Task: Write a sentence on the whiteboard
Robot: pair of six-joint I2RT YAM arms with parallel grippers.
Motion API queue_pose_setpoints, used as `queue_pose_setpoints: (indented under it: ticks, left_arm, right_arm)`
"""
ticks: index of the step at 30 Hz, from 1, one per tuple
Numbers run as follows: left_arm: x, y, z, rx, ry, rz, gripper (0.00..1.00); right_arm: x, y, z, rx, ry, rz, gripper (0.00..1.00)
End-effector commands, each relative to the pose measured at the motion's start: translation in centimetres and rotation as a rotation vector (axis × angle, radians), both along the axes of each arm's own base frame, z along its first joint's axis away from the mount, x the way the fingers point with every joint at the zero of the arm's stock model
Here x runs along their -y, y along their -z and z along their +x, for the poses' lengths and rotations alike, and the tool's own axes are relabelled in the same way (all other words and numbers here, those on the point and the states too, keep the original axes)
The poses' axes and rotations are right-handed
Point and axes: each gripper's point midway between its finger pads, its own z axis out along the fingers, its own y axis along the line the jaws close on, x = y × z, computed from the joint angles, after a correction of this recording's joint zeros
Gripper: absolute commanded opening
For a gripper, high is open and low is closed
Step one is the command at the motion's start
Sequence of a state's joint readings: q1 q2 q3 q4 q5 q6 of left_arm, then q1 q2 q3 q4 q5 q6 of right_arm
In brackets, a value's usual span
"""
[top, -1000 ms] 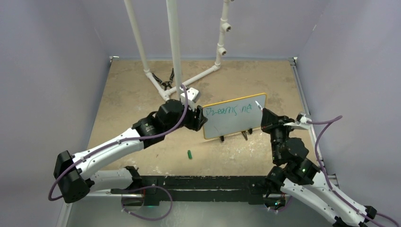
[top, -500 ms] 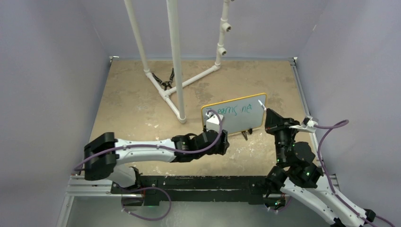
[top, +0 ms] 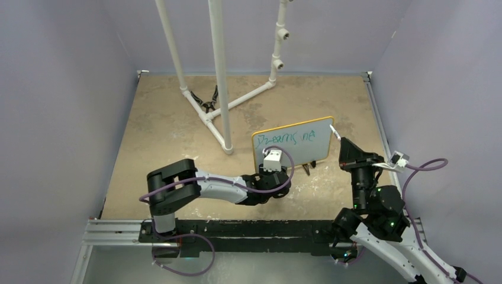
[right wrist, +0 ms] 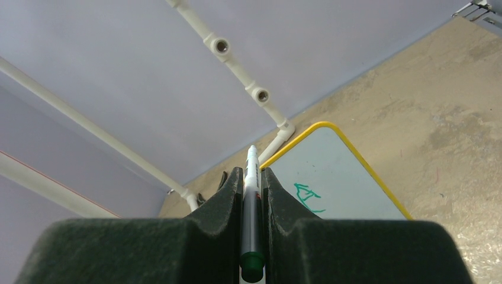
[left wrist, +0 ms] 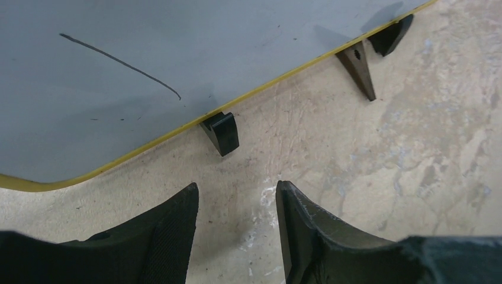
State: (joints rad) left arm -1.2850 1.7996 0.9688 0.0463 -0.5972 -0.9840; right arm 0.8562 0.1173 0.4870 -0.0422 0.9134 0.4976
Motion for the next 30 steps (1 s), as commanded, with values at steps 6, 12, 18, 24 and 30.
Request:
queue_pose_setpoints:
  ticks: [6, 12, 18, 24, 30]
  left_arm:
    - [1.2, 0.1, 2.7, 0.086, -0.093, 0.006, 0.43]
    - [-1.4, 2.0, 4.6, 0.084, -0.173, 0.052, 0.39]
    - [-4.4, 1.4, 5.6, 0.133, -0.233, 0.11, 0.29]
    - [-8.0, 1.4, 5.5, 0.147, -0.29, 0.158, 0.24]
    - [-8.7, 0.9, 5.3, 0.153, -0.258, 0.145, 0.23]
  right_arm:
    - [-0.1, 0.1, 0.0, 0.002, -0.004, 0.002, 0.0]
    - [-0.1, 0.2, 0.0, 0.001, -0.006, 0.002, 0.0]
    - [-0.2, 0.5, 0.1, -0.005, -0.004, -0.003, 0.0]
    - [-0.4, 0.6, 0.3, -0.013, -0.004, -0.012, 0.0]
    - [-0.9, 0.3, 0.2, 0.0, -0.033, -0.021, 0.0]
